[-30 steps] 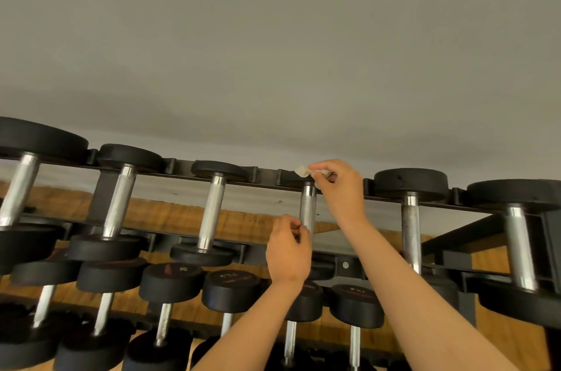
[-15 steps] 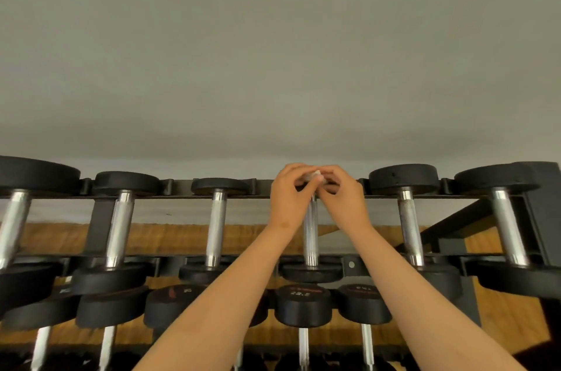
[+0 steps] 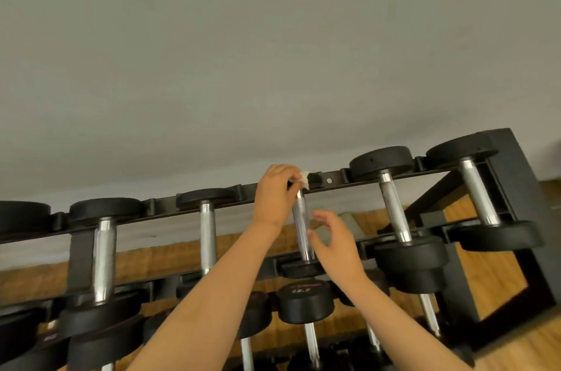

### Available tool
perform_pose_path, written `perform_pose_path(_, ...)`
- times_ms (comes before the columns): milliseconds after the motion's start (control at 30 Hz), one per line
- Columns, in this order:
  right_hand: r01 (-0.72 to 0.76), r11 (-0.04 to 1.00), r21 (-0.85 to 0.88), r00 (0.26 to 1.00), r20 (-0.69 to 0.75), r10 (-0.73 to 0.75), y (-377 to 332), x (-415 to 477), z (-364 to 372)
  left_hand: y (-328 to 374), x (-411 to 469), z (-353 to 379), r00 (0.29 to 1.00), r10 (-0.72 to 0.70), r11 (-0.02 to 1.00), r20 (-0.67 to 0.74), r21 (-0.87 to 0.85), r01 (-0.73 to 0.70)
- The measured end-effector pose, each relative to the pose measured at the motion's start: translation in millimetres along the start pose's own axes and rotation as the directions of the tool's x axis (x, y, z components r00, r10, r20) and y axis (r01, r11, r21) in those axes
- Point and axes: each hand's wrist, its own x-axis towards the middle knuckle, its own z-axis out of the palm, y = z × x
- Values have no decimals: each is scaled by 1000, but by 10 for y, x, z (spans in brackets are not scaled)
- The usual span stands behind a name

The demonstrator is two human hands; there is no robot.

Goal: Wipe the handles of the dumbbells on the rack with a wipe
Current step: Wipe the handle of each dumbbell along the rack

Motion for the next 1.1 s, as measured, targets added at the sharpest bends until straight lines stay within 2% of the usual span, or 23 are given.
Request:
perform_pose_path(133, 12, 995, -104, 1000, 1, -12, 194, -245, 180, -16, -81, -31, 992, -64, 997, -106, -55, 58)
perform_pose_path(267, 51, 975, -216, 998, -15, -56, 275, -275, 291, -75, -77, -70, 997, 80, 995, 11, 60, -81)
perform_pose_path(333, 41, 981, -191, 999, -2, -42, 278, -255, 271, -127, -73, -88, 977, 193, 966, 88, 157, -205)
perform_pose_path(400, 39, 986, -164, 999, 18, -36, 271, -244, 246, -143, -82, -98, 968, 226, 954, 107, 176, -242)
perform_pose_path(433, 41, 985, -166, 999, 26, -38, 273, -243, 241, -135, -75, -95, 979, 184, 973, 82, 126, -194)
perform_pose_path(533, 35, 984, -174, 999, 37, -29, 276, -241, 240, -98, -25, -75, 995, -92, 987, -38, -138, 86)
perform_pose_path(600, 30, 984, -178, 999, 39, -24, 271, -243, 242, -113, -41, -56, 984, -165, 966, -65, -213, 148)
perform_pose_path(767, 13, 983, -185, 998, 56, -2, 250, -239, 246, -168, -160, -40, 975, -195, 959, -104, -230, 167)
perform_pose_path(1033, 18, 982, -187, 998, 63, -6, 299, -235, 247, -242, -195, -45, 991, -115, 989, -73, -102, 107)
perform_pose_path(1100, 18, 982, -187, 998, 56, -8, 305, -233, 254, -274, -207, -24, 984, -157, 984, -79, -100, 148)
